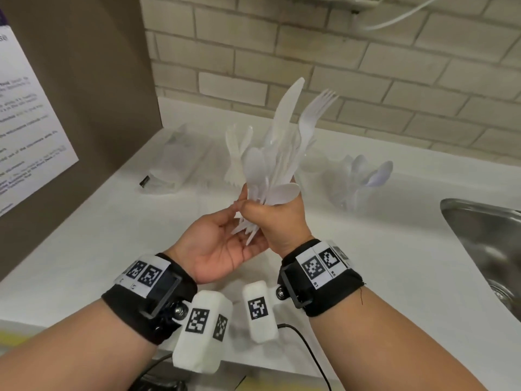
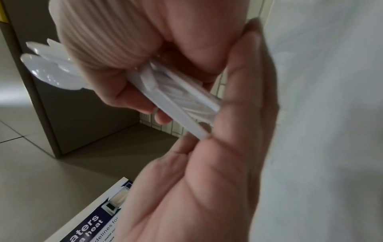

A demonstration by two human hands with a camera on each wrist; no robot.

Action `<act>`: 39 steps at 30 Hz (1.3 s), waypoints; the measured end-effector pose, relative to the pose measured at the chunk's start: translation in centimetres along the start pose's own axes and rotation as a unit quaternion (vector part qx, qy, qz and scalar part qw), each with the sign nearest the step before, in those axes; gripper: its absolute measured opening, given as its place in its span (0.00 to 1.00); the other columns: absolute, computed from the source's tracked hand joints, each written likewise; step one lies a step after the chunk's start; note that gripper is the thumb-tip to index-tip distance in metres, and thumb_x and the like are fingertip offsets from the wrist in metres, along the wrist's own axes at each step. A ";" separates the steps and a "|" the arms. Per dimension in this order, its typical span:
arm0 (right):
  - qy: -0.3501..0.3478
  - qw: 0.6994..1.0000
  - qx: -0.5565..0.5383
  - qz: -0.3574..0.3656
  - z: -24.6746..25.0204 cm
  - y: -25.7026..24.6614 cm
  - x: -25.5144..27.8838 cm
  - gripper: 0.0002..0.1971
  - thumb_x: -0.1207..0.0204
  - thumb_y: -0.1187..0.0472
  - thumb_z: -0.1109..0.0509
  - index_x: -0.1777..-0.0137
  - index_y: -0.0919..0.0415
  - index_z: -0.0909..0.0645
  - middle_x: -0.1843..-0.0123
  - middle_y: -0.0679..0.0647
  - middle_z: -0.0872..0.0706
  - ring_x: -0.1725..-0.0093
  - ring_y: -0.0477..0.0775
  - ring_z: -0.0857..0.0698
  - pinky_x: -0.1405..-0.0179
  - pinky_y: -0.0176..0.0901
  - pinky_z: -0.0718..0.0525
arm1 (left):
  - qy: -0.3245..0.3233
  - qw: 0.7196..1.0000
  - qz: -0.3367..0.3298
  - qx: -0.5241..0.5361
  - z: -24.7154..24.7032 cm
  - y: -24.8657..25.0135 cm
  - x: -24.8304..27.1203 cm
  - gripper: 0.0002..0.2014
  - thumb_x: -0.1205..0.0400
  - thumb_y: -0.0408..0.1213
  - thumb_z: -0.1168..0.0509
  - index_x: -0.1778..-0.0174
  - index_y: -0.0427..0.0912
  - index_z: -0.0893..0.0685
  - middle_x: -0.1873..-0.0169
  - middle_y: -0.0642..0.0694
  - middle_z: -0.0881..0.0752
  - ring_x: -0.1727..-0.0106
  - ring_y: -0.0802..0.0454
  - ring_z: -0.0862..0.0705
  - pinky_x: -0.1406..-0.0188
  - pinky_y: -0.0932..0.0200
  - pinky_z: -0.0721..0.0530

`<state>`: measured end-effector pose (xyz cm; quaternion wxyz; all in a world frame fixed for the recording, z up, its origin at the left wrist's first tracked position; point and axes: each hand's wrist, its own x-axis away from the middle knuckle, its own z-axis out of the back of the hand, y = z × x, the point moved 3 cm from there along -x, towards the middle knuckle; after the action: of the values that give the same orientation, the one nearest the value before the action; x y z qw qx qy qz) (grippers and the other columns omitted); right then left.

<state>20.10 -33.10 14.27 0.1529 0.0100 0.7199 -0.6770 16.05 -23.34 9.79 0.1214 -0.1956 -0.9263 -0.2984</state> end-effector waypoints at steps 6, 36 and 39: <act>-0.044 0.998 -0.045 -0.018 0.1 0.5 -0.1 0.06 0.44 0.75 0.31 0.66 0.70 0.19 0.71 0.55 0.17 0.67 0.54 0.17 0.66 0.45 0.18 | 0.007 0.971 -0.064 -0.232 0.8 1.1 0.3 0.32 0.20 0.65 0.46 0.31 0.46 0.19 0.44 0.48 0.14 0.41 0.47 0.19 0.35 0.47 0.27; -0.235 0.955 -0.015 -0.180 -1.3 4.0 0.8 0.09 0.46 0.77 0.33 0.66 0.68 0.19 0.70 0.61 0.19 0.71 0.60 0.22 0.76 0.42 0.20 | 0.005 0.677 -0.497 -0.543 -5.3 8.8 0.8 0.24 0.20 0.46 0.38 0.28 0.43 0.26 0.31 0.48 0.22 0.33 0.64 0.22 0.31 0.67 0.27; -0.240 0.954 -0.029 -0.176 -1.0 3.6 0.6 0.09 0.44 0.78 0.31 0.64 0.69 0.19 0.73 0.59 0.19 0.77 0.58 0.22 0.75 0.43 0.20 | -0.013 0.712 -0.461 -0.529 -4.9 8.0 0.1 0.20 0.17 0.46 0.44 0.37 0.38 0.17 0.39 0.45 0.14 0.34 0.55 0.18 0.30 0.59 0.24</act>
<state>20.18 -31.96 10.64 0.1999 -0.2838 0.6716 -0.6545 20.02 -20.28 17.73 -0.1665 0.2200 -0.5935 -0.7561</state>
